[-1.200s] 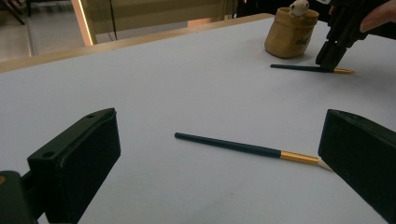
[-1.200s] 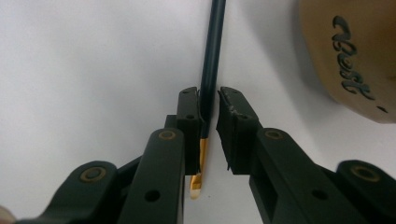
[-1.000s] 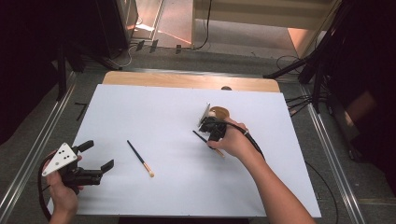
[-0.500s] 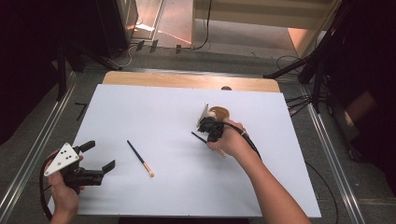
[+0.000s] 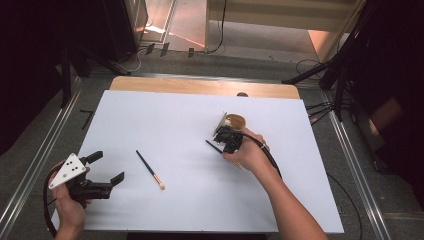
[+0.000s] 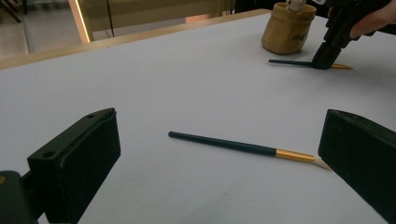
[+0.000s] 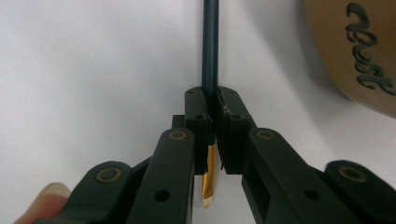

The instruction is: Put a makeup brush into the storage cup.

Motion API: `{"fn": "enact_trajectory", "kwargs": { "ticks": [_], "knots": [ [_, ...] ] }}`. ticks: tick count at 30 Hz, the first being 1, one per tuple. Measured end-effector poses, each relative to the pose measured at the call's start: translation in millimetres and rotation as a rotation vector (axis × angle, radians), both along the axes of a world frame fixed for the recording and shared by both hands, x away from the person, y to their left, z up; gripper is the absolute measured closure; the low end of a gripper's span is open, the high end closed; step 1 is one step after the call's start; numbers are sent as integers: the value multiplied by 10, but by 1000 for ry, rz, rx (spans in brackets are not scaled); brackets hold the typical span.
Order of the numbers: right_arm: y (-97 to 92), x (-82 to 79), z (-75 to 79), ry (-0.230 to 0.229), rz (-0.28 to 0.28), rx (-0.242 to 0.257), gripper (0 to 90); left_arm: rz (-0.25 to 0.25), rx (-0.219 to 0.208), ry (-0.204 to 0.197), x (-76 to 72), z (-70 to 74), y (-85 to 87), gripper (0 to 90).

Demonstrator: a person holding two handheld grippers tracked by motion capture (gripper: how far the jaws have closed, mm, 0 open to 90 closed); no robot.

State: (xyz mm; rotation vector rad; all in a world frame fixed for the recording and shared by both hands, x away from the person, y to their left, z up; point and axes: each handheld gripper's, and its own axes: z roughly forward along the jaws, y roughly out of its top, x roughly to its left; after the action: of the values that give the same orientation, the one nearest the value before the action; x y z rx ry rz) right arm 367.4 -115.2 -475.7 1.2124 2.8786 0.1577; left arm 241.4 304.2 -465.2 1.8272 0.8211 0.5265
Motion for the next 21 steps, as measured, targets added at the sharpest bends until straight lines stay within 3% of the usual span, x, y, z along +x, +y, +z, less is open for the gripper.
{"fn": "enact_trajectory", "kwargs": {
  "ticks": [4,11,15,18,21],
  "knots": [
    [-31,2,30,-15,0,9,851,1,6,0,1,5,-14,0],
    [-121,-50,160,-67,-10,99,851,6,-14,14,27,-2,-18,0],
    [-200,-118,249,-116,-34,189,851,6,-24,17,54,19,-60,0],
    [-273,-169,282,-155,-35,229,850,2,-31,10,87,61,-113,0],
    [-365,-218,317,-190,-48,292,850,-12,-10,12,124,118,-180,0]
  ]
}}
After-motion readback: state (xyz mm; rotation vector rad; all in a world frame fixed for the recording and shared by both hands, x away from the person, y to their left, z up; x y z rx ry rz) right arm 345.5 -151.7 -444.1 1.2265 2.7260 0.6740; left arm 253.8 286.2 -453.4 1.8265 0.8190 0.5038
